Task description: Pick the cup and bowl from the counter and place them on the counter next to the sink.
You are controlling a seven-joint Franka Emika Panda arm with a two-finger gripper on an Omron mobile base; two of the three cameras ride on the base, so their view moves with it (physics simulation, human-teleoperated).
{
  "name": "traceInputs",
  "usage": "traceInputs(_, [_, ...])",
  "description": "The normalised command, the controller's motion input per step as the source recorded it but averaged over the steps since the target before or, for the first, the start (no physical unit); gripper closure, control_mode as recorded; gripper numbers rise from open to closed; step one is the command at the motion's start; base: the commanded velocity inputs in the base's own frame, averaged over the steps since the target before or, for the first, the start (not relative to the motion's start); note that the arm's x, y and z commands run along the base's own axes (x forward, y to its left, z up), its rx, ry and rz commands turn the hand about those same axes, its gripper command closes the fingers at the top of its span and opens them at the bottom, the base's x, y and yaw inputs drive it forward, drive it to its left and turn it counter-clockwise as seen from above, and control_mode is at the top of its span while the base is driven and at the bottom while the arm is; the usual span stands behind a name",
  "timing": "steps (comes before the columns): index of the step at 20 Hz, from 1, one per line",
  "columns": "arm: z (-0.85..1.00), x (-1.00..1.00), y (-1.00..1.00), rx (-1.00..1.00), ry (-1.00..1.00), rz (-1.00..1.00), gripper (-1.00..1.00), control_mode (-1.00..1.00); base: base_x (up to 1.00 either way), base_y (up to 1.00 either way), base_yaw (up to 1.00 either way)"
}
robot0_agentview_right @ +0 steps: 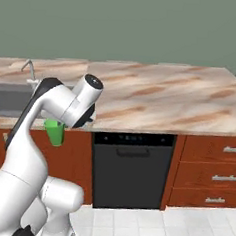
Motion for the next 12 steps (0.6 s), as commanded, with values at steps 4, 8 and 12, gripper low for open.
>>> traceInputs(4, [0.00, 0.00, 0.00, 0.00, 0.00, 0.00, 1.00, 1.00, 1.00, -0.70, 0.36])
traceInputs(8, [0.00, 0.00, 0.00, 0.00, 0.00, 0.00, 1.00, 1.00, 0.91, -0.26, 0.04])
traceInputs(12, [0.00, 0.00, 0.00, 0.00, 0.00, 0.00, 1.00, 1.00, 1.00, -0.02, 0.10])
